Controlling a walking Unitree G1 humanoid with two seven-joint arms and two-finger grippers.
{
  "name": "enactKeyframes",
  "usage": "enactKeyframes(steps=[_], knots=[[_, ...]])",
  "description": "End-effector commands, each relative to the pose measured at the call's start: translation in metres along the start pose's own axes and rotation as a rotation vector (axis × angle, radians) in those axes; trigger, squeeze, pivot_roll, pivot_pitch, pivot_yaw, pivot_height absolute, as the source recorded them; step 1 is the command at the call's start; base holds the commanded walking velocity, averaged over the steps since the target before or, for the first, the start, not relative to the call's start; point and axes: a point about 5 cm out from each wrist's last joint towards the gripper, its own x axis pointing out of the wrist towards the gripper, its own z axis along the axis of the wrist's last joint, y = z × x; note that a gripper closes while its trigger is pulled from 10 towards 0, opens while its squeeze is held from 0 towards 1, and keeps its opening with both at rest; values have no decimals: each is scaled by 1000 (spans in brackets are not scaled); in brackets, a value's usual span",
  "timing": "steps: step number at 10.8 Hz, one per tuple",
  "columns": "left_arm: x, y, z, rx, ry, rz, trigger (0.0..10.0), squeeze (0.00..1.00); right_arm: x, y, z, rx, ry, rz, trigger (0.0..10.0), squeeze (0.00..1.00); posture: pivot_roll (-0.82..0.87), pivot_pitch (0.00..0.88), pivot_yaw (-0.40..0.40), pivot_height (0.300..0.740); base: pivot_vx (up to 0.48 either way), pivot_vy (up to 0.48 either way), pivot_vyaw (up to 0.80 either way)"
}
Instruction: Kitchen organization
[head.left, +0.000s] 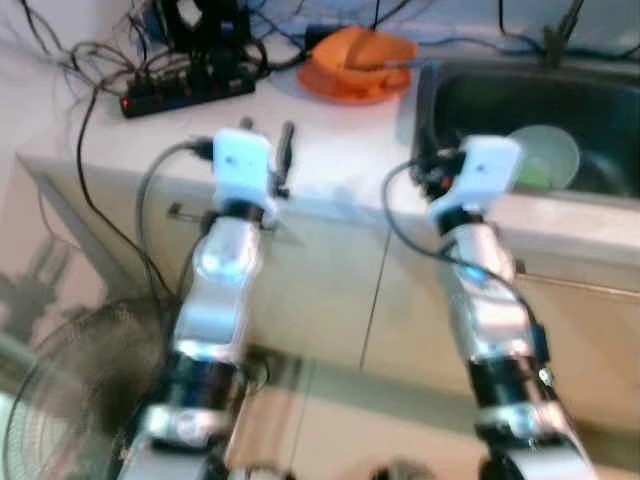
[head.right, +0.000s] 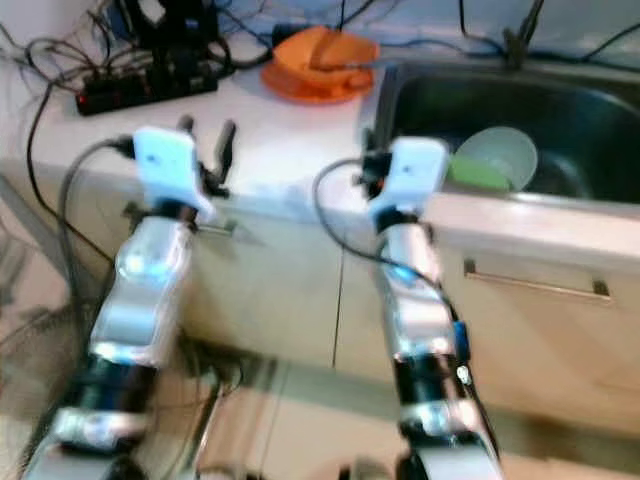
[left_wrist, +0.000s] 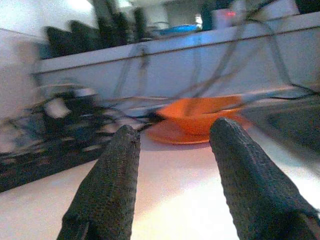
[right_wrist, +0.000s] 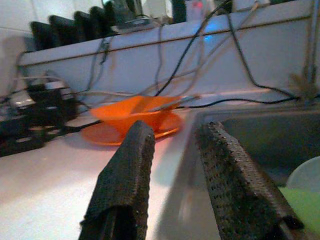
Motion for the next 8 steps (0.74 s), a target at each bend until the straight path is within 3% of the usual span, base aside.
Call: enactKeyframes(steps=[1, 8], knots=[[1, 8, 1, 20, -4, 14, 10000, 0, 2, 6, 5, 26, -18, 17, 10000, 0, 79, 77, 30, 740, 300, 0, 0], [5, 9, 6, 34, -20, 5, 10000, 0, 5, 6, 6, 32, -27, 16, 10000, 0, 82, 88, 25, 740, 304, 0, 0]])
